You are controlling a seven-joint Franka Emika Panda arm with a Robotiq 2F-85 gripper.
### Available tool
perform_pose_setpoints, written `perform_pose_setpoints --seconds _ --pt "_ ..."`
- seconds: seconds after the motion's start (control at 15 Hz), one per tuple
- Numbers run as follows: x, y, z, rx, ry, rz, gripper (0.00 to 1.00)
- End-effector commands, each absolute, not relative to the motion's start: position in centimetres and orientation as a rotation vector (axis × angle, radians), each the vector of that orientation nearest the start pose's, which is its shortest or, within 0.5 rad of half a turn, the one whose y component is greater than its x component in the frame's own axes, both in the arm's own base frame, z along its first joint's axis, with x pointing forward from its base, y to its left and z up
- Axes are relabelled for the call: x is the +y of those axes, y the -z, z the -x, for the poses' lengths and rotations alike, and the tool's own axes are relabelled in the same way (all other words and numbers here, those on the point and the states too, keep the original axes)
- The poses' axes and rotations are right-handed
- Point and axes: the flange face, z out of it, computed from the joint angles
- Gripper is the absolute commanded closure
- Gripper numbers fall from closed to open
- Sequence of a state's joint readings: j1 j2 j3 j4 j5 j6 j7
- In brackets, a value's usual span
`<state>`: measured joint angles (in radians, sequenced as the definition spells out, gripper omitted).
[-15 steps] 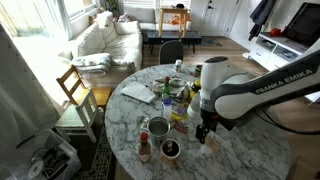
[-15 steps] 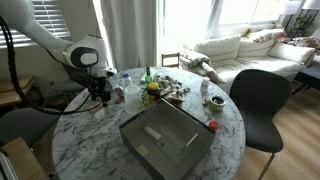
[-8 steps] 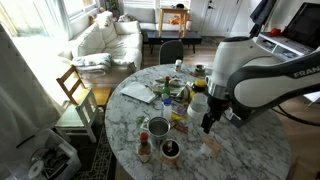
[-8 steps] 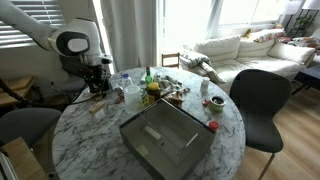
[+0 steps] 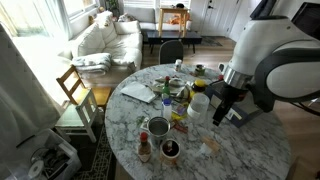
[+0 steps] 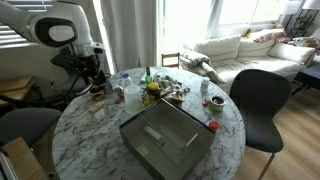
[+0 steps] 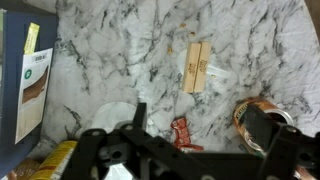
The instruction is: Flip the measuring cup upside down and place a wooden block on top of it
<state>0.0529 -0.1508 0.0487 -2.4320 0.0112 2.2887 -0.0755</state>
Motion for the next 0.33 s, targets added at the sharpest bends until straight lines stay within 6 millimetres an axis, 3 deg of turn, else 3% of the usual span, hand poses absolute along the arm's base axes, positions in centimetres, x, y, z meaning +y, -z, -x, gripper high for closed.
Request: perform_pose_setpoints --seconds 0.0,0.27 --pt "4.66 -36.55 -46.33 -0.266 0.015 3.129 0.00" --pt "4.60 -36.60 -46.13 -0.267 0.016 3.129 0.00"
